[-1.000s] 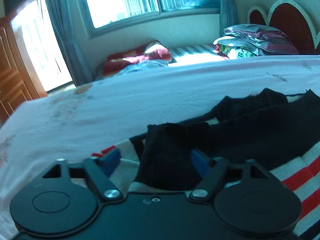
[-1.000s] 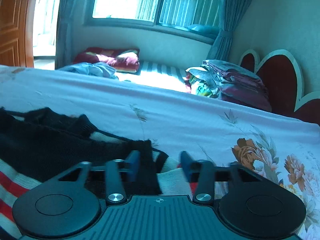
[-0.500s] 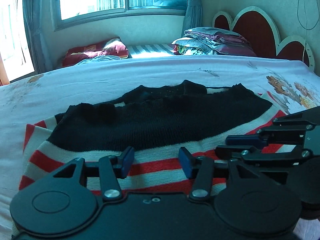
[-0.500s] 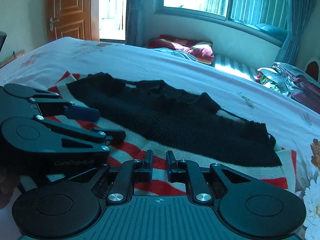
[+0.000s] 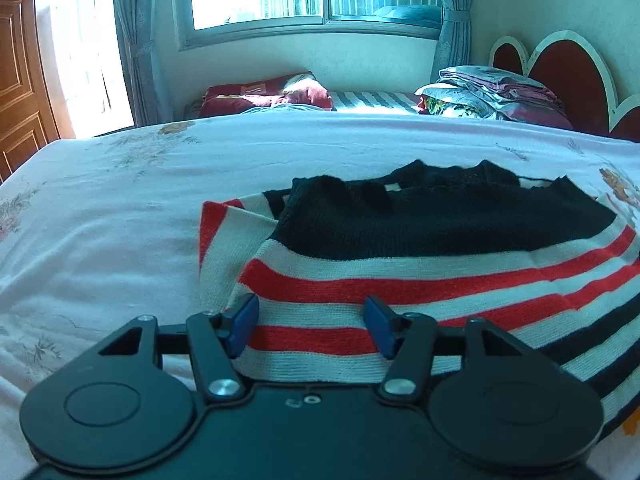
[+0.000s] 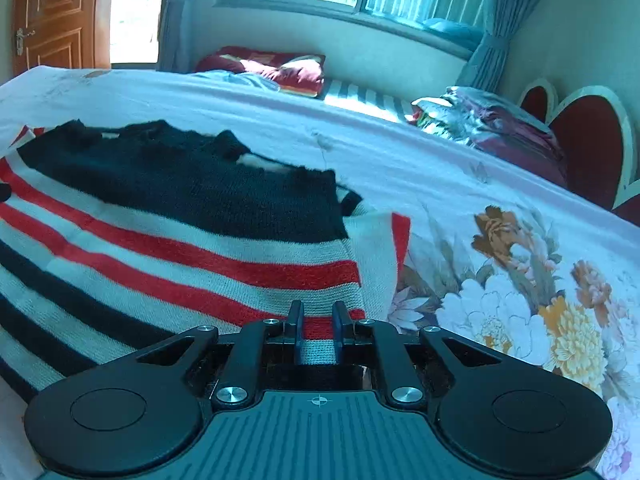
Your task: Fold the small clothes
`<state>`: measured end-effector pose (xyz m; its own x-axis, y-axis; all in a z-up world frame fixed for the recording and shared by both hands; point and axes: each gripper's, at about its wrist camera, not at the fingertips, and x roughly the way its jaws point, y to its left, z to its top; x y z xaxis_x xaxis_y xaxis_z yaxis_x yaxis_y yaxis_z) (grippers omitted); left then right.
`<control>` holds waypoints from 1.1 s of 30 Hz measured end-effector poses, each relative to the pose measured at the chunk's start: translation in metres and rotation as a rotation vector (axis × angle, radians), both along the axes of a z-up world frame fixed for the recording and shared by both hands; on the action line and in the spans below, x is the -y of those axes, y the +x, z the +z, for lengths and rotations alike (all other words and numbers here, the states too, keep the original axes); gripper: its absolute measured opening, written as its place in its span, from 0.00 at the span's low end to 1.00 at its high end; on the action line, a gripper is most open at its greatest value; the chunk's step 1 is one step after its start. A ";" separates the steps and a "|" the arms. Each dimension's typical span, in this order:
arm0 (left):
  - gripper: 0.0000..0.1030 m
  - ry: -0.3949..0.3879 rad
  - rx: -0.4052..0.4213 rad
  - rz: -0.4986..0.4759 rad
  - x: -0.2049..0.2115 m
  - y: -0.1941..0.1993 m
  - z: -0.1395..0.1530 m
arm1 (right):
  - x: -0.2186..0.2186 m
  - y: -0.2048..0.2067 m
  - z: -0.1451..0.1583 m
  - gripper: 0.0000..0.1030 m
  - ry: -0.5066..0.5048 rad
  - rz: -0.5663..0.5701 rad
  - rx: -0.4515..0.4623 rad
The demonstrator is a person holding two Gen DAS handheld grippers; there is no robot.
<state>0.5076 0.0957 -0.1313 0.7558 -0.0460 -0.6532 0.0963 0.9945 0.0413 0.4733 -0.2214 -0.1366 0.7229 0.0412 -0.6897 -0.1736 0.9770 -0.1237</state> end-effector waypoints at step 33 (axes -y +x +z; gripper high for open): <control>0.46 -0.026 -0.031 -0.015 -0.002 -0.093 -0.006 | 0.015 -0.087 -0.006 0.10 0.029 0.003 -0.106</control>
